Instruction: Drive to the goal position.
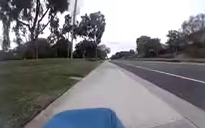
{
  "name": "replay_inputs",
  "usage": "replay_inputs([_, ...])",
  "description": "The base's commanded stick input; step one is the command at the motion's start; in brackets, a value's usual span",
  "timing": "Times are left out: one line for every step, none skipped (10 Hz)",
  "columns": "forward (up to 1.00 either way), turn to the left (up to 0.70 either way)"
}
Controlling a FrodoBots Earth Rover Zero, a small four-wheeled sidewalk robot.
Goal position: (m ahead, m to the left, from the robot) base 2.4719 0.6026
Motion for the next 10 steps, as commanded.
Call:
replay_inputs([1.00,0.00])
replay_inputs([1.00,0.00])
replay_inputs([1.00,0.00])
replay_inputs([1.00,0.00])
replay_inputs([1.00,0.00])
replay_inputs([1.00,0.00])
replay_inputs([1.00,0.00])
replay_inputs([1.00,0.00])
replay_inputs([1.00,0.00])
replay_inputs([1.00,0.00])
